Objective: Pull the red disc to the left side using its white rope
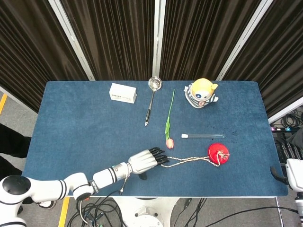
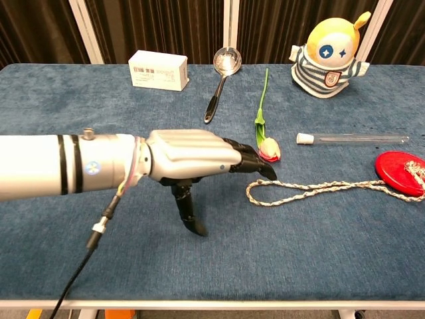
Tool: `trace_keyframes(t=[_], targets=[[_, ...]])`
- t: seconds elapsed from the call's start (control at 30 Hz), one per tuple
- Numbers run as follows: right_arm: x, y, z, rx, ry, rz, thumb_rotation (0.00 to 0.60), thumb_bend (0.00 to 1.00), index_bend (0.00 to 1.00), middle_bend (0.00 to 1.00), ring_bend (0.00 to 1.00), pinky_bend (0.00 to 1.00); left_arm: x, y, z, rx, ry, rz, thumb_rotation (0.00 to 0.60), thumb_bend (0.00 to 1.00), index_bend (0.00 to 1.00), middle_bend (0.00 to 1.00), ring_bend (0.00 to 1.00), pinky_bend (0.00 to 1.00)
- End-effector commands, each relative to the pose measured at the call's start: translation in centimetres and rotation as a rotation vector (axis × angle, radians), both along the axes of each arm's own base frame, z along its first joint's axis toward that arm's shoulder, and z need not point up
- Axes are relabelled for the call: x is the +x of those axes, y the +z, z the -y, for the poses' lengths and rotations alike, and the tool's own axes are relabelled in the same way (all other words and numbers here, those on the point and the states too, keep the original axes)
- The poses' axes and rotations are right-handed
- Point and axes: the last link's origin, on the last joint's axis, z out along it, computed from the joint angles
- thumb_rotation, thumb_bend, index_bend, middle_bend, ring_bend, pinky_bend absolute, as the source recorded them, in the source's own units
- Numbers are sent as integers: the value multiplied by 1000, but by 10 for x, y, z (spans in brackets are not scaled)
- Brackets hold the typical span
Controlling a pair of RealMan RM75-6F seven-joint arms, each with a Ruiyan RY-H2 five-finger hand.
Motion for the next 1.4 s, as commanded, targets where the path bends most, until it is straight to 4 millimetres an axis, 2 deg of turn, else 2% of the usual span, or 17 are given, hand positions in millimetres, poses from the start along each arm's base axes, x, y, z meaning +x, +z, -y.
trace_keyframes(t=[0.03,0.33,0.9,1.1,1.4], targets=[[-1,1,1,-5,-1,1,600,251,0,0,0,0,2,-6,-2,-14,-3,-26,600,247,112,133,0,87],[-6,3,0,-15,-17,8,600,252,0,0,0,0,4,-11,-2,-31,-18,-64,600,351,111,187,0,87],[-8,4,-1,-28,-19,11,600,260,0,0,0,0,7,-5,-1,-25,-19,-82,600,367,111,404,0,88],[-8,4,0,-29,-20,10,600,262,0,0,0,0,6,-5,-1,-26,-10,-84,600,368,111,450,2,88],[-9,3,-1,-27,-24,9,600,263,0,0,0,0,3,-4,0,-23,-6,-88,600,367,112,543,74,88]])
